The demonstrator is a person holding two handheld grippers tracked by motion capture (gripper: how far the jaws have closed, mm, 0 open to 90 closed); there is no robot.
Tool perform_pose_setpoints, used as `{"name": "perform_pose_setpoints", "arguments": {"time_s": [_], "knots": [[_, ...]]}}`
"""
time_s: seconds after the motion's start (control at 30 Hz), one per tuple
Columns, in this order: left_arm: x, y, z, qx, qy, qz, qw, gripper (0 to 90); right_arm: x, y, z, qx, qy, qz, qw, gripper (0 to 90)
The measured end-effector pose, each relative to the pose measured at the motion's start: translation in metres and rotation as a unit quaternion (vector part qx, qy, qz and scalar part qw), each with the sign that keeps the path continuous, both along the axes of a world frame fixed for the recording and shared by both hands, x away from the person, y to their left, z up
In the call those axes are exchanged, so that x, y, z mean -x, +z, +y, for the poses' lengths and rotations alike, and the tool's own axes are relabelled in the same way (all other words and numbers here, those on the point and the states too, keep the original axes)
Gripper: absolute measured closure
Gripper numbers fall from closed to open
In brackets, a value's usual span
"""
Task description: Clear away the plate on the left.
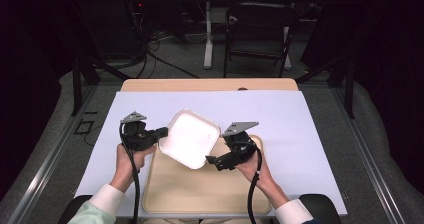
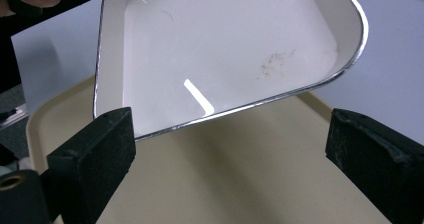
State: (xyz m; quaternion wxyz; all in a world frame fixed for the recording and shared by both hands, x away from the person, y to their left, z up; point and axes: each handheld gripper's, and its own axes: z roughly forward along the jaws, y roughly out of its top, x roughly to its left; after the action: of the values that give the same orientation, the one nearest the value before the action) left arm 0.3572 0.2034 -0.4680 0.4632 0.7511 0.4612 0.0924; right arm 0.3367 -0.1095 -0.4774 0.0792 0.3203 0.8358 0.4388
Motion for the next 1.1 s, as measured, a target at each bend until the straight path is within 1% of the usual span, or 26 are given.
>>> {"name": "perform_pose_setpoints", "arguments": {"time_s": [0.07,0.13,0.23,0.3,0.37,0.4,0.5,0.63,0.7,0.83,1.0,1.1], "knots": [[0.001,-0.001,-0.001,0.002,-0.001,-0.001,1.0000,88.1,-0.001,-0.001,0.002,0.003,-0.007,0.006,1.0000,10.3],[0.002,-0.001,-0.003,0.003,0.000,-0.001,1.0000,88.1,-0.003,-0.002,0.003,-0.005,-0.006,0.015,0.9999,12.4],[0.003,-0.002,-0.005,0.005,0.000,-0.001,1.0000,88.0,-0.004,-0.003,0.004,-0.009,-0.012,0.022,0.9997,15.5],[0.004,-0.003,-0.006,0.008,-0.004,-0.001,1.0000,88.0,-0.005,-0.003,0.003,-0.009,-0.018,0.028,0.9994,21.0],[0.004,-0.004,-0.008,0.013,-0.009,0.001,0.9999,88.0,-0.006,-0.003,0.002,-0.010,-0.026,0.032,0.9991,23.8],[0.005,-0.005,-0.009,0.016,-0.009,0.001,0.9998,88.0,-0.006,-0.003,0.001,-0.006,-0.031,0.030,0.9991,27.0],[0.006,-0.005,-0.012,0.016,-0.014,0.000,0.9998,88.0,-0.007,-0.002,-0.001,-0.004,-0.044,0.028,0.9986,33.2],[0.008,-0.005,-0.013,0.010,-0.018,-0.001,0.9998,87.9,-0.007,-0.001,-0.003,-0.005,-0.047,0.025,0.9986,41.6],[0.009,-0.006,-0.013,0.009,-0.019,-0.001,0.9998,87.8,-0.007,-0.001,-0.003,-0.003,-0.047,0.022,0.9986,44.1],[0.015,-0.008,-0.014,-0.001,-0.025,0.000,0.9997,87.4,-0.006,0.000,-0.006,-0.003,-0.049,0.022,0.9986,51.5],[0.018,-0.009,-0.014,-0.005,-0.035,0.007,0.9994,87.1,-0.004,0.002,-0.008,-0.004,-0.051,0.016,0.9986,57.3],[0.020,-0.009,-0.015,-0.011,-0.043,0.010,0.9990,86.8,-0.003,0.004,-0.009,-0.005,-0.052,0.014,0.9985,59.9]]}}
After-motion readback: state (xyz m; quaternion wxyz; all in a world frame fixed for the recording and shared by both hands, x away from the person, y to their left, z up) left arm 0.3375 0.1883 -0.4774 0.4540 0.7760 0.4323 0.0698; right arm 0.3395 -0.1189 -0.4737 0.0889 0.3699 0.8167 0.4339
